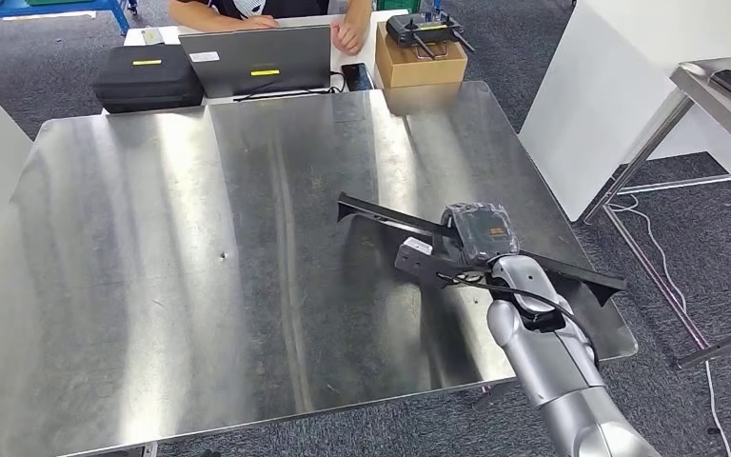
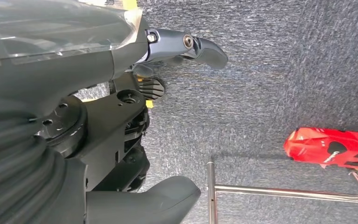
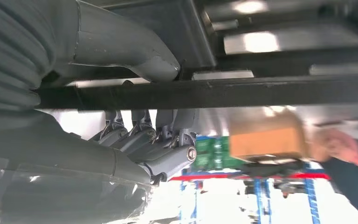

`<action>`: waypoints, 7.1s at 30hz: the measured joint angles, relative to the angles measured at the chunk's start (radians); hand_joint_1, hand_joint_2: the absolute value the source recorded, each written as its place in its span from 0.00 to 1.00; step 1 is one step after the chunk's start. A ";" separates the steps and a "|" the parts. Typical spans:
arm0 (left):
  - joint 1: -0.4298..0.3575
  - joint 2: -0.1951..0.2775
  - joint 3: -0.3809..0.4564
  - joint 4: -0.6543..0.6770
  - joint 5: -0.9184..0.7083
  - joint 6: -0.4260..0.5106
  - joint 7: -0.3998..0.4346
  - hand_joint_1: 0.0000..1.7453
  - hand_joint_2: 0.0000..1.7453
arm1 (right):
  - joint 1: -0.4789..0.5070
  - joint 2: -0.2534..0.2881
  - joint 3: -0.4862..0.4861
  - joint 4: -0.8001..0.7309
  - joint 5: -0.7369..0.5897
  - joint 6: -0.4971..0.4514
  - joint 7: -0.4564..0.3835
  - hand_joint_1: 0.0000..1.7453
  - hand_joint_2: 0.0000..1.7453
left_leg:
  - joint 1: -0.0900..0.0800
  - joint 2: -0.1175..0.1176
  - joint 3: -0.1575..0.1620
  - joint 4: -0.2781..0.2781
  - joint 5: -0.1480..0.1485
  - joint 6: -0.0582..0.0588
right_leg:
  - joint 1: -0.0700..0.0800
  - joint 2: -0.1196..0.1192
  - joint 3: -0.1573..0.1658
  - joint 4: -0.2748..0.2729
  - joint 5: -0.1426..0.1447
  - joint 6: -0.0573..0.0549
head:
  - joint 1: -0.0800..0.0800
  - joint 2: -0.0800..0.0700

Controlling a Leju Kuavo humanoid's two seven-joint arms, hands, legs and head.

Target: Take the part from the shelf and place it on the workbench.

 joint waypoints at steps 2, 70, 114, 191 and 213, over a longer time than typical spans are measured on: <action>0.000 -0.001 0.002 0.000 0.000 0.000 -0.003 0.00 1.00 | 0.011 0.009 0.003 -0.025 -0.028 0.002 -0.016 0.50 0.50 | 0.000 0.000 0.000 0.000 0.000 0.000 | 0.000 0.000 0.000 0.000 0.000 0.000 | 0.000 0.000; -0.007 0.000 0.010 0.000 -0.023 -0.019 0.065 0.00 0.00 | 0.042 -0.056 0.071 -0.034 -0.261 0.131 0.061 0.00 0.00 | -0.001 -0.001 0.008 0.000 -0.001 -0.001 | 0.000 0.001 0.004 0.000 0.000 -0.001 | 0.000 0.000; 0.093 -0.044 0.144 -0.062 -0.030 0.070 -0.092 0.00 0.00 | 0.496 0.024 -0.174 -0.903 -0.862 -0.251 -0.337 0.00 0.00 | 0.001 0.004 0.009 -0.001 -0.007 -0.003 | 0.001 0.004 0.004 0.000 -0.003 -0.004 | 0.000 0.000; 0.126 -0.126 0.545 -0.113 -0.187 -0.065 0.017 0.00 0.00 | 0.583 0.111 -0.152 -0.868 -0.947 -0.033 -0.294 0.00 0.00 | 0.034 0.000 0.030 0.024 -0.036 -0.054 | -0.025 -0.015 -0.016 0.023 0.012 0.028 | 0.004 0.000; 0.120 -0.132 0.584 -0.116 -0.218 -0.069 0.017 0.00 0.00 | 0.595 0.123 -0.178 -0.855 -0.955 -0.034 -0.287 0.00 0.00 | 0.022 0.011 -0.172 0.271 -0.088 -0.059 | -0.019 -0.020 0.082 -0.034 -0.038 -0.035 | -0.002 0.000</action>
